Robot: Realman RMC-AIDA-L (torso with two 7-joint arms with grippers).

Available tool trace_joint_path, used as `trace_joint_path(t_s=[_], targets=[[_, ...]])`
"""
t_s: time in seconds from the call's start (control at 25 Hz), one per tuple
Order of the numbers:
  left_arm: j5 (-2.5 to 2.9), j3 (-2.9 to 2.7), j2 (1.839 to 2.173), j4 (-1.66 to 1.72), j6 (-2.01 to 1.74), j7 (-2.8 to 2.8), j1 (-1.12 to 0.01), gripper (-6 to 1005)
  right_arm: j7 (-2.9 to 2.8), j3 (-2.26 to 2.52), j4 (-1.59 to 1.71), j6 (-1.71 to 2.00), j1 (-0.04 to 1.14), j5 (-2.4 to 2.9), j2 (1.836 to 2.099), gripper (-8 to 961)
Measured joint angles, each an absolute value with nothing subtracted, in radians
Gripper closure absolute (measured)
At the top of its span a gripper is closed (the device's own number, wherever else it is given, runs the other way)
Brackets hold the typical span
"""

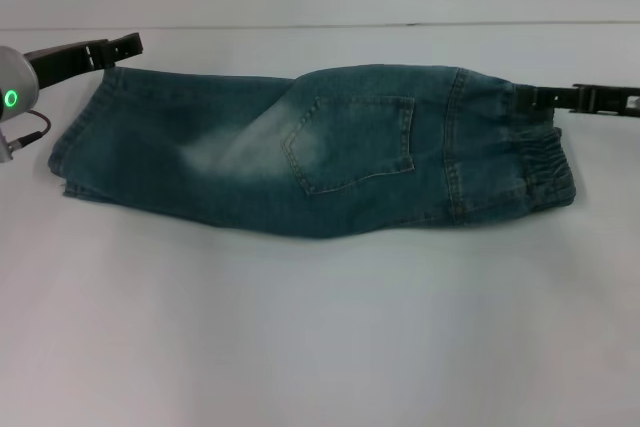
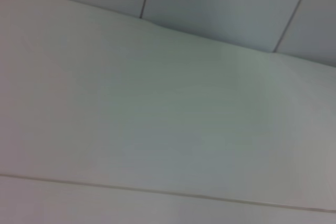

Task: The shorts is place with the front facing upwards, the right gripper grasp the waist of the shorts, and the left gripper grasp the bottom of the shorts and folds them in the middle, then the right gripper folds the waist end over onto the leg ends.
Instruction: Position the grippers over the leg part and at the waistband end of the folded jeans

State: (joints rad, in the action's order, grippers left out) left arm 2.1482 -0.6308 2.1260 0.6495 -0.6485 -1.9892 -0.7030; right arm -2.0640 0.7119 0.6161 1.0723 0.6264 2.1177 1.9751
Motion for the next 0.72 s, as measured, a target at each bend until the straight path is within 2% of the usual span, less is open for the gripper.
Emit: trace_joint_path(t_s=[0.16, 0.48, 0.72], targets=[[2.090, -0.631, 2.126, 0.661, -0.726, -1.937, -0.683, 108, -2.178, 0.712, 0.653, 1.156, 0.644, 2.189, 1.938, 134], [1.999, -0.622, 2.126, 0.715, -0.958, -1.811, -0.629, 108, -2.313, 0.713, 0.704, 1.263, 0.672, 2.263, 1.876, 139], [1.993, -0.623, 2.127, 0.712, -0.974, -1.797, -0.620, 108, -2.382, 0.713, 0.763, 1.338, 0.715, 2.346, 1.865, 146]])
